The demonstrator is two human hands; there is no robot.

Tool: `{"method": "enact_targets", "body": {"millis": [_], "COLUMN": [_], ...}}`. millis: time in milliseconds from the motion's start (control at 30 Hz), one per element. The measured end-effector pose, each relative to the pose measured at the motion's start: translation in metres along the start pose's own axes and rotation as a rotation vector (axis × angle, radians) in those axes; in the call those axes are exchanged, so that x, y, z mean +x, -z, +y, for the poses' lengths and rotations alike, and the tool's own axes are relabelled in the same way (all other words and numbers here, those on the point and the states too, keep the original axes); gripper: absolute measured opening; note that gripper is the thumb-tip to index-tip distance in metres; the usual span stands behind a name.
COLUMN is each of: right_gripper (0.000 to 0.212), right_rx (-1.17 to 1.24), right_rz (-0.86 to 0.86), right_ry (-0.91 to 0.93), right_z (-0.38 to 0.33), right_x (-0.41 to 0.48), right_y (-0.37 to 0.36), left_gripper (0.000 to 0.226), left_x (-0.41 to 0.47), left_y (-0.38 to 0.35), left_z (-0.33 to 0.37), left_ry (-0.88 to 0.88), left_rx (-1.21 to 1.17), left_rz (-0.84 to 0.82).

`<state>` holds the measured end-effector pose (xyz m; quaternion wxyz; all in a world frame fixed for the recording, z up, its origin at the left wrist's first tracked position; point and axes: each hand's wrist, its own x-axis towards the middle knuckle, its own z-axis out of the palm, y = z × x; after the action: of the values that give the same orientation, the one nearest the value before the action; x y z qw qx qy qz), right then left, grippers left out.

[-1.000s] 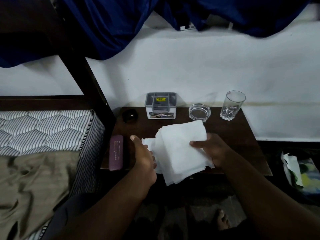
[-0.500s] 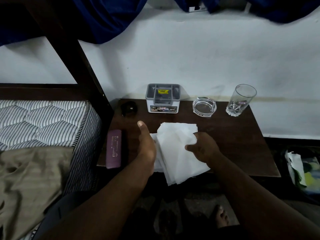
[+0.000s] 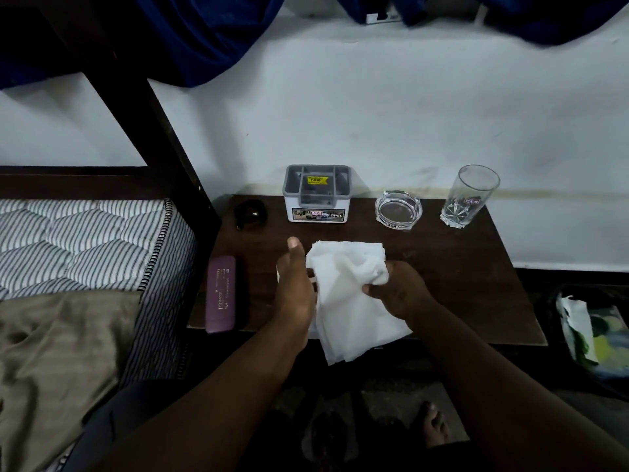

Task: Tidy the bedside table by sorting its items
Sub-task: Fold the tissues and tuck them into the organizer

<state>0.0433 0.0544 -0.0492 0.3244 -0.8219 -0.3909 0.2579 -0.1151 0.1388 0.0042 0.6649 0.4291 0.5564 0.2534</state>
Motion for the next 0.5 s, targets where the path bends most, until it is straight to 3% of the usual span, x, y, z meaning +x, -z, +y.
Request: {"method": "enact_targets", "body": {"millis": [100, 200, 500], "right_gripper": [0.036, 0.029, 0.035], "right_rx": [0.053, 0.067, 0.1], "right_rz": [-0.004, -0.003, 0.02], "right_ry": [0.04, 0.026, -0.155], "right_z": [0.001, 0.003, 0.005], "right_x": [-0.002, 0.0, 0.005], "right_y": [0.003, 0.002, -0.004], "left_gripper": [0.064, 0.073, 0.055], "left_x": [-0.005, -0.011, -0.02], "left_y": [0.0, 0.002, -0.004], "left_z": [-0.011, -0.029, -0.049], "left_ry": [-0.011, -0.032, -0.113], "left_rx": [0.131, 0.283, 0.419], "left_rz": [0.027, 0.056, 0.079]}}
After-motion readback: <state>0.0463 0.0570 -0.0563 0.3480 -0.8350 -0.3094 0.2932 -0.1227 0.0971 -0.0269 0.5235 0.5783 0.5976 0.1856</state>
